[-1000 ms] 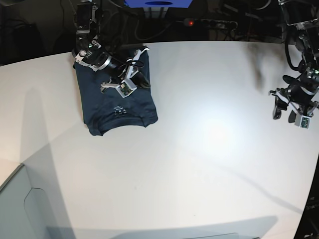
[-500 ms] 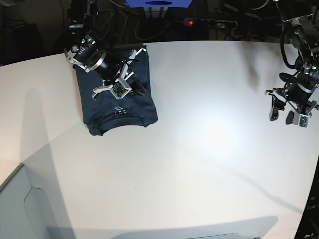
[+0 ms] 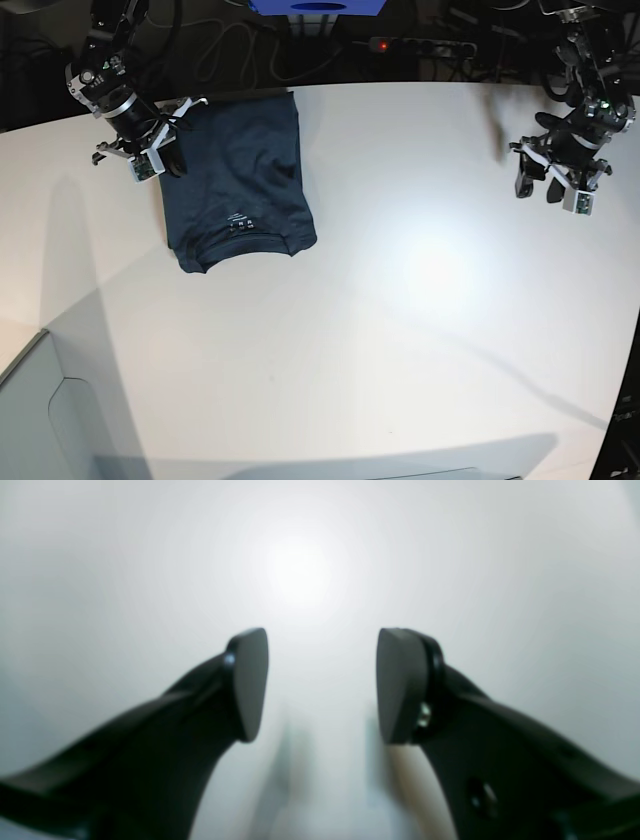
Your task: Fold the T-shirt properly
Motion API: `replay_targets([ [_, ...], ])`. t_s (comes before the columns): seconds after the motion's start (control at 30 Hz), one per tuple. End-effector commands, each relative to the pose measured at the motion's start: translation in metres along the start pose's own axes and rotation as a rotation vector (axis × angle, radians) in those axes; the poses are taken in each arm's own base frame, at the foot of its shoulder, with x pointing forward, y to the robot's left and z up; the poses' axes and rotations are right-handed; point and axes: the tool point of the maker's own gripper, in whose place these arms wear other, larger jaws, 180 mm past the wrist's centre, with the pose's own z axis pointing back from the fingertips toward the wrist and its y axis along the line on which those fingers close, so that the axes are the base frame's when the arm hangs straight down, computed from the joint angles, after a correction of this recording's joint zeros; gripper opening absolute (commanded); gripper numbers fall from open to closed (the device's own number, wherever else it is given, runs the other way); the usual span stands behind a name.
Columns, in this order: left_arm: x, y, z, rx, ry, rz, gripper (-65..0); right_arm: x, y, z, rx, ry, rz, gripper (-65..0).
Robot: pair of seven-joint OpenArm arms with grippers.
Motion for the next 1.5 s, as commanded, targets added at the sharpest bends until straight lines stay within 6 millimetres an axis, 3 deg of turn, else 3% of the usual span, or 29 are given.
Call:
replay_targets([
  [0.0,0.015,0.003,0.004,0.003,-0.050,-0.013,-31.8,0.004,0.000,0.000,0.011,-0.031,-0.009,-64.8],
  [0.13,0.003,0.002,0.006,0.000,-0.024,-0.006,-31.8,-0.016,0.004,-0.006,0.032,0.013,-0.052,-64.8],
  [0.27,-0.007,0.002,0.006,0.000,0.000,0.004,-31.9,-0.021,0.005,-0.007,0.037,0.023,-0.063,-64.8],
  [0.43,-0.019,0.013,0.017,0.041,0.009,0.051,-31.9,-0.014,0.002,-0.004,0.024,-0.008,-0.058,-64.8],
  [0.53,-0.028,0.024,0.027,0.082,0.010,0.087,-32.1,-0.002,-0.005,0.012,-0.022,-0.068,-0.050,-64.8],
  [0.6,-0.035,0.030,0.035,0.104,0.023,0.098,-35.8,0.012,-0.004,0.022,-0.038,-0.121,-0.033,-64.8],
  [0.73,-0.057,0.037,0.049,0.135,0.070,0.114,-50.0,0.010,-0.009,0.045,-0.090,-0.108,-0.013,-64.8],
  [0.87,-0.074,0.041,0.069,0.185,0.089,0.153,-65.0,-0.014,-0.005,0.071,-0.133,-0.032,-0.039,-64.8],
  [1.0,-0.081,0.037,0.094,0.219,0.108,0.134,-65.0,-0.037,0.010,0.094,-0.130,0.047,-0.062,-64.8],
  [1.17,-0.105,0.023,0.120,0.219,0.184,0.119,-65.0,-0.076,0.028,0.113,-0.095,0.165,-0.106,-64.8],
  [1.33,-0.143,-0.003,0.144,0.215,0.275,0.190,-65.0,-0.117,0.036,0.115,-0.060,0.257,-0.173,-64.8],
  [1.47,-0.181,-0.020,0.157,0.215,0.356,0.282,-65.0,-0.158,0.046,0.104,0.015,0.361,-0.223,-64.8],
])
